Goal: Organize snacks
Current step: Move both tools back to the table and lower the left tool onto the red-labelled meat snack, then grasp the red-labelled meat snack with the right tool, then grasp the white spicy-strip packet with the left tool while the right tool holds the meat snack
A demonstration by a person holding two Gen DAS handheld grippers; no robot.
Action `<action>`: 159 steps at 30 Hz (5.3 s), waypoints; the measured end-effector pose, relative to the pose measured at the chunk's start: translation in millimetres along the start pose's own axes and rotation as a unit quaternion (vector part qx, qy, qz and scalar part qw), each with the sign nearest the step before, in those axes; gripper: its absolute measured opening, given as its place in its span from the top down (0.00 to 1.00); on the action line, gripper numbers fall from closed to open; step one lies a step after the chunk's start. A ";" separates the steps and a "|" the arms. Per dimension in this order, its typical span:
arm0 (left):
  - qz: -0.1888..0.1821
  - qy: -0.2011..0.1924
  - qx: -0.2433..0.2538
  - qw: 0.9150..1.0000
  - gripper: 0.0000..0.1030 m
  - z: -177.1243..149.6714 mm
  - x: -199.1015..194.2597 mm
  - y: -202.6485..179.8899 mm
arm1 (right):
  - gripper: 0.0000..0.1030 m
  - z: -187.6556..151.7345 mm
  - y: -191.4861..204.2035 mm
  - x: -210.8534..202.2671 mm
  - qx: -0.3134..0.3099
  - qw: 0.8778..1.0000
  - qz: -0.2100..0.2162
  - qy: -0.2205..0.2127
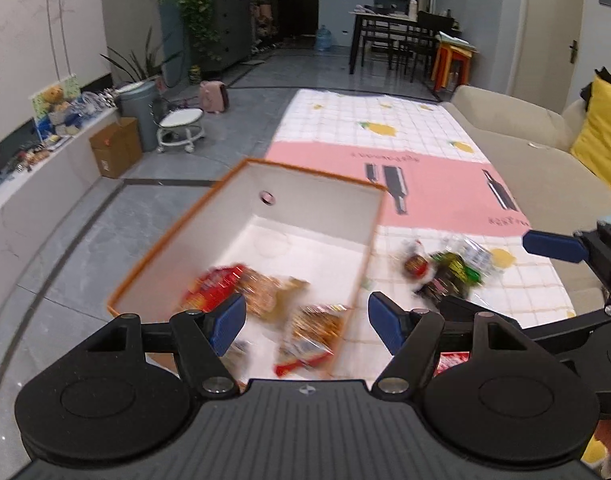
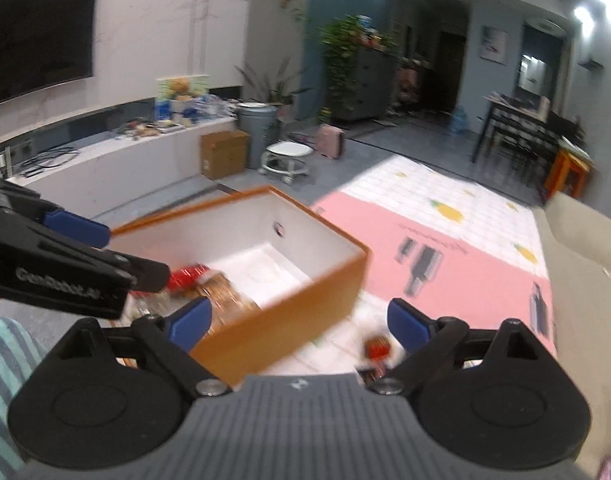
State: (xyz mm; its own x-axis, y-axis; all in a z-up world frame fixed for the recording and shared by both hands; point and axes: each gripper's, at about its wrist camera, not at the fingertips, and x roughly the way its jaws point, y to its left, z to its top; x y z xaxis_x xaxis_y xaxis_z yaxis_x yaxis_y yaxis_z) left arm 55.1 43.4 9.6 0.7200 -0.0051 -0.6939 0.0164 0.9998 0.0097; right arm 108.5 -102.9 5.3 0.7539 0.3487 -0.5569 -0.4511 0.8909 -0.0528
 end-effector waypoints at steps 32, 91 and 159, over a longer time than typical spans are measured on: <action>-0.171 0.184 0.012 0.968 0.20 -88.8 104.2 -96.1 | 0.42 -159.3 -73.8 14.3 0.113 0.969 -0.091 0.200; -0.128 0.178 -0.057 0.974 0.79 -81.7 107.5 -74.2 | 0.39 -149.2 -69.4 19.6 0.133 0.977 -0.071 0.150; -0.148 0.153 0.201 0.956 0.36 -40.4 190.1 -153.4 | 0.44 -153.8 -107.1 58.3 0.169 0.957 -0.127 0.199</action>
State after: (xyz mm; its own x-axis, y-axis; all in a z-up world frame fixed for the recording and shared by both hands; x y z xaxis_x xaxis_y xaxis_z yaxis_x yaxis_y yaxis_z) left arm 161.4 -110.2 -152.9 0.4058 -0.2199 -0.8871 0.4986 0.8667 0.0133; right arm 127.3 -222.8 -149.0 0.5463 0.0293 -0.8371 -0.0466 0.9989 0.0046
